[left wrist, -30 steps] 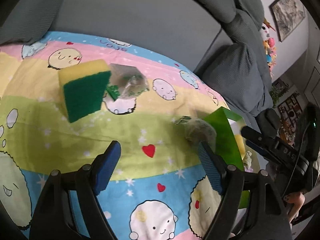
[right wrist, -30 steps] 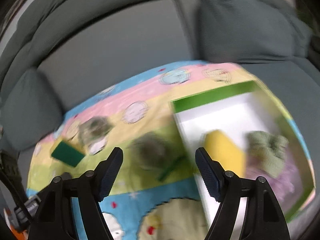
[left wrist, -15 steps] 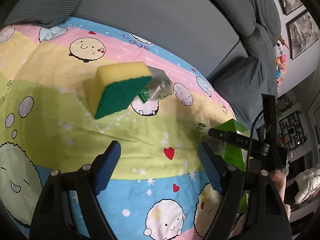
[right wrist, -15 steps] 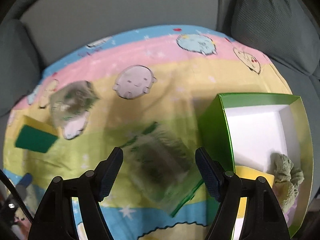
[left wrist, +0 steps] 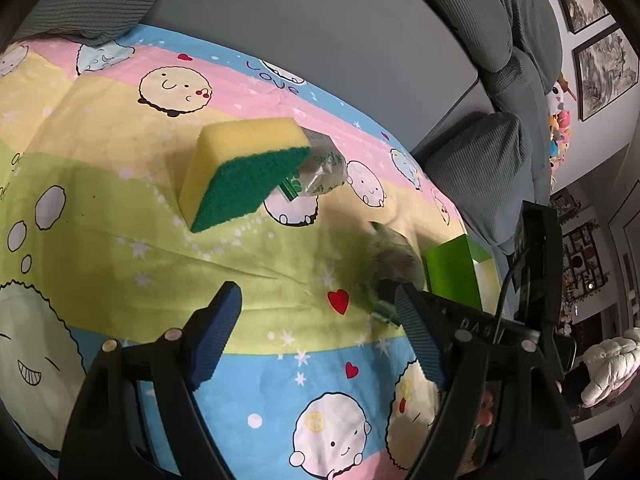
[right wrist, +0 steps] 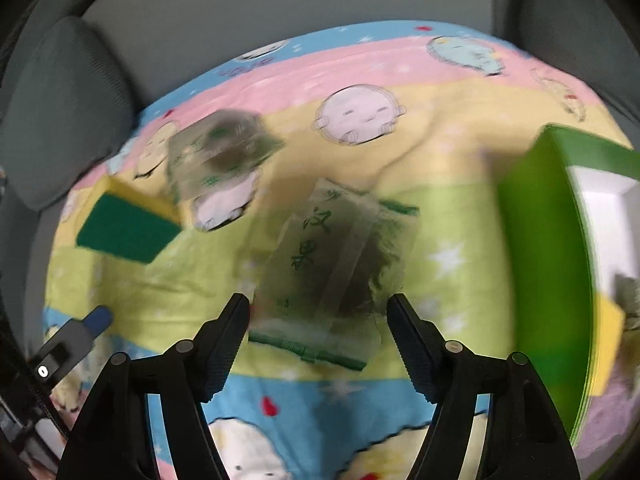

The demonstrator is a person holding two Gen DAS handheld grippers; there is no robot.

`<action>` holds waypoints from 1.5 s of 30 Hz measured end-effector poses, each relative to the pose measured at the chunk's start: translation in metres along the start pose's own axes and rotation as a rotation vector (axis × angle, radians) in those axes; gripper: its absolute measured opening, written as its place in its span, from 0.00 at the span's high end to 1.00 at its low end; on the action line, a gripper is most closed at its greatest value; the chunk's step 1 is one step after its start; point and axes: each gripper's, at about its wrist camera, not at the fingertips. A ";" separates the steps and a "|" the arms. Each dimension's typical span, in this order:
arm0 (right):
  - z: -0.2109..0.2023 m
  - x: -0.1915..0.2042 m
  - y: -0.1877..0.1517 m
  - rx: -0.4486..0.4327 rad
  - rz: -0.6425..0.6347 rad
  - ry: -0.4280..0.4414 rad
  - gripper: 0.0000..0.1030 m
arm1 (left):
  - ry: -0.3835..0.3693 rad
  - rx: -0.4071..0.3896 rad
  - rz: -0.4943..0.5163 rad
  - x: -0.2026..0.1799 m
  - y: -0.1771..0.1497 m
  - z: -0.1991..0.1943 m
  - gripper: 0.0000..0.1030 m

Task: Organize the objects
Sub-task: 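Move the right gripper to the clear plastic bag with green print, then close the right gripper on the plastic bag's edge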

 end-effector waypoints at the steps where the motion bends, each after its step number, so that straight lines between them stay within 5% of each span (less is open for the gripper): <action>1: 0.001 0.006 -0.002 -0.007 -0.018 -0.002 0.29 | 0.002 -0.001 -0.003 0.001 0.000 0.000 0.24; 10: 0.003 0.026 -0.015 -0.051 -0.087 -0.056 0.37 | 0.011 0.006 -0.026 0.006 0.001 0.002 0.24; 19: -0.009 0.044 -0.054 -0.023 -0.185 0.086 0.39 | 0.023 0.041 -0.020 0.003 -0.001 0.010 0.24; 31: -0.048 -0.026 -0.063 -0.169 0.018 0.266 0.34 | -0.020 0.174 0.026 -0.018 -0.012 0.039 0.24; 34: -0.037 -0.038 -0.055 -0.138 0.071 0.342 0.34 | -0.045 0.226 0.051 -0.027 -0.018 0.051 0.24; 45: 0.001 -0.026 -0.038 -0.013 0.055 0.361 0.34 | 0.012 0.309 0.115 -0.045 -0.033 0.080 0.24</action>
Point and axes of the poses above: each gripper's, at about its wrist camera, not at the fingertips, and z roughly the way its jaws point, x to its left, y to its top, and after that the axes turned 9 degrees about x, right-handed
